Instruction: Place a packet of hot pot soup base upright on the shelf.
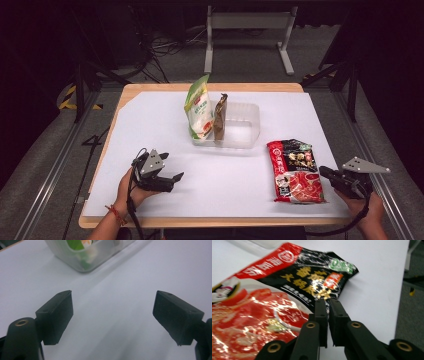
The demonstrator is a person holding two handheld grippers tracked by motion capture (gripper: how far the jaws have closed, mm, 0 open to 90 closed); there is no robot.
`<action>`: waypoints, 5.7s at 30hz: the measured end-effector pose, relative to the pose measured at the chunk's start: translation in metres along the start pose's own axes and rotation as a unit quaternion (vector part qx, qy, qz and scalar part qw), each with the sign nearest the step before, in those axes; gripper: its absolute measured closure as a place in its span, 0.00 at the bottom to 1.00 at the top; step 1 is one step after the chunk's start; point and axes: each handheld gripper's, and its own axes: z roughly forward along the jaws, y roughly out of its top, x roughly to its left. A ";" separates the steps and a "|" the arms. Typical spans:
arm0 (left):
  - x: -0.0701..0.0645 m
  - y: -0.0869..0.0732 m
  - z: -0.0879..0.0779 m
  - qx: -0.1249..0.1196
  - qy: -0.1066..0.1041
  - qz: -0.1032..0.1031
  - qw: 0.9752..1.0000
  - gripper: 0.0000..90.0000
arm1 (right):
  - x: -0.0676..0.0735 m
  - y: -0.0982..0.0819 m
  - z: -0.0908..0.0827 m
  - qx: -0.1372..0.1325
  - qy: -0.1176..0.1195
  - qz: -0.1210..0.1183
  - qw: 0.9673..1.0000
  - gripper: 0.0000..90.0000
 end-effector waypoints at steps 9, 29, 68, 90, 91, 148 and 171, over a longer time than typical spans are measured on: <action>0.003 -0.006 -0.002 -0.002 -0.006 -0.013 1.000 0.19 | -0.003 -0.004 0.008 0.046 0.017 -0.003 0.999 1.00; 0.007 -0.008 0.000 -0.001 -0.013 -0.025 1.000 0.19 | 0.016 -0.003 0.014 0.094 0.077 -0.054 0.991 1.00; 0.009 -0.007 0.000 -0.005 -0.011 -0.027 1.000 0.18 | 0.010 0.003 0.010 0.029 0.096 -0.018 0.995 0.60; 0.004 -0.006 0.005 0.006 -0.016 -0.017 1.000 0.18 | -0.028 0.032 0.072 0.015 0.128 0.201 0.971 0.31; 0.003 -0.006 0.006 0.007 -0.018 -0.017 1.000 0.18 | -0.028 0.032 0.072 0.015 0.128 0.201 0.971 0.31; 0.009 -0.012 0.006 0.012 -0.014 -0.024 1.000 0.18 | 0.008 0.065 0.022 -0.106 0.261 0.108 0.953 0.98; 0.006 -0.010 0.005 0.011 -0.008 -0.021 1.000 0.18 | 0.037 0.100 -0.025 -0.163 0.243 0.040 0.955 0.99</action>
